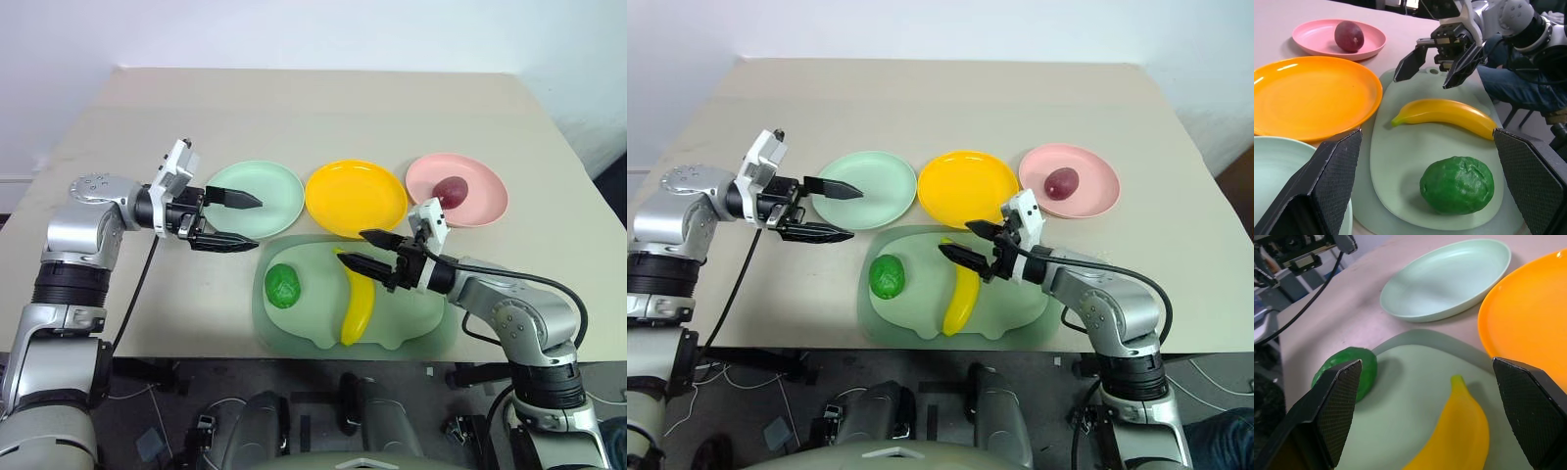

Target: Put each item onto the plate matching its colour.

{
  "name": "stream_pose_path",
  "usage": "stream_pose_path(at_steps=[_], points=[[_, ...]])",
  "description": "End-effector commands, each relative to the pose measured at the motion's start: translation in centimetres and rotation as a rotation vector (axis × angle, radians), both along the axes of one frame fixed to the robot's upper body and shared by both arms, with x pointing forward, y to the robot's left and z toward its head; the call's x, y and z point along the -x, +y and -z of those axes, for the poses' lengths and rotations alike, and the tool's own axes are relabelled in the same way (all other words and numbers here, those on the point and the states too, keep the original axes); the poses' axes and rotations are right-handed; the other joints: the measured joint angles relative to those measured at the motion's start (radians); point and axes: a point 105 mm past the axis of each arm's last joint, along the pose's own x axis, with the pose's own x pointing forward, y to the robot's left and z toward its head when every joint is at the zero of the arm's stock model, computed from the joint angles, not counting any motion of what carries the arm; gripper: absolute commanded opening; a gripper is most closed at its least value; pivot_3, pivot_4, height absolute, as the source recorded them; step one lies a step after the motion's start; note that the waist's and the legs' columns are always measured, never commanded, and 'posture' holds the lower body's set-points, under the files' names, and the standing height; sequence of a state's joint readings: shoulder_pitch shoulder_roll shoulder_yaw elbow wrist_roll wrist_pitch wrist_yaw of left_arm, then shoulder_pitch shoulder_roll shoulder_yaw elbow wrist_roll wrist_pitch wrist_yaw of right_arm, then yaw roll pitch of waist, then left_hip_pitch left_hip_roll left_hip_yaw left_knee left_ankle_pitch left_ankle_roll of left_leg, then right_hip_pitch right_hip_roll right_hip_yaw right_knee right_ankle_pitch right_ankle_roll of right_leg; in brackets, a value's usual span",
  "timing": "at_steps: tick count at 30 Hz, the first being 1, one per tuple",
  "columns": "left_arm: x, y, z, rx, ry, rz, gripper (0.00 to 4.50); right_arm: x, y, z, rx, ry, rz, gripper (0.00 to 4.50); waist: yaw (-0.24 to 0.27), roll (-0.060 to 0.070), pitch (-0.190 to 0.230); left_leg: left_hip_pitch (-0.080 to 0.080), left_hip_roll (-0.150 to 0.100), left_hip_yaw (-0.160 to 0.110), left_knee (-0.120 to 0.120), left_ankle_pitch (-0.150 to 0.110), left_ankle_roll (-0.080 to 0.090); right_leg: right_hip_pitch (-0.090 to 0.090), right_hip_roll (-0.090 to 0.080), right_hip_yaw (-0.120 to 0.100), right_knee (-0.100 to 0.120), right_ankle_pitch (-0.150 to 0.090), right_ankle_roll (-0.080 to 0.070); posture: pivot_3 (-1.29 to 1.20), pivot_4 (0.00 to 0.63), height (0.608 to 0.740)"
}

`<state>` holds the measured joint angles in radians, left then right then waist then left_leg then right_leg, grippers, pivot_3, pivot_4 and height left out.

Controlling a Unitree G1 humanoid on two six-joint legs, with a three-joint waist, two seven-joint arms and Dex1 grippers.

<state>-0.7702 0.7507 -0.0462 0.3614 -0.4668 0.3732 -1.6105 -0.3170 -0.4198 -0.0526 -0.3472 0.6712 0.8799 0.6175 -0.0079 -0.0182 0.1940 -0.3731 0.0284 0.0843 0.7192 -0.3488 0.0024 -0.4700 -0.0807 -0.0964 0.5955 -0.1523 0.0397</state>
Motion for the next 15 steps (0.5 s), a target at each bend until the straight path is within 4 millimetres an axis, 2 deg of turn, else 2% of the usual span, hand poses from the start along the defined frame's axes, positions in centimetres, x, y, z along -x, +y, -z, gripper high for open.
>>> stream_pose_path(at_steps=[1,7,15], points=[[0.0,0.3,-1.2,0.004,-0.043,-0.001,4.50,0.5,0.5,-0.2,0.006,-0.032,0.025,4.46,0.000,0.000,0.000,0.000,0.000,0.000,0.000,0.000,0.000,0.000,0.000,0.000,0.000,0.000,0.000,0.00,0.150,0.740],[-0.2,0.0,-1.2,0.008,-0.042,0.002,4.50,0.3,0.0,1.0,0.046,-0.020,0.097,4.46,0.000,0.000,0.000,0.000,0.000,0.000,0.000,0.000,0.000,0.000,0.000,0.000,0.000,0.000,0.000,0.00,0.150,0.740],[-0.3,-0.1,-1.3,0.008,-0.046,0.008,4.50,1.1,0.3,1.6,0.123,-0.027,0.108,4.46,-0.001,0.000,0.000,0.000,0.000,-0.001,0.000,0.000,0.000,0.000,0.000,0.000,0.000,0.000,0.000,0.00,0.150,0.740]])
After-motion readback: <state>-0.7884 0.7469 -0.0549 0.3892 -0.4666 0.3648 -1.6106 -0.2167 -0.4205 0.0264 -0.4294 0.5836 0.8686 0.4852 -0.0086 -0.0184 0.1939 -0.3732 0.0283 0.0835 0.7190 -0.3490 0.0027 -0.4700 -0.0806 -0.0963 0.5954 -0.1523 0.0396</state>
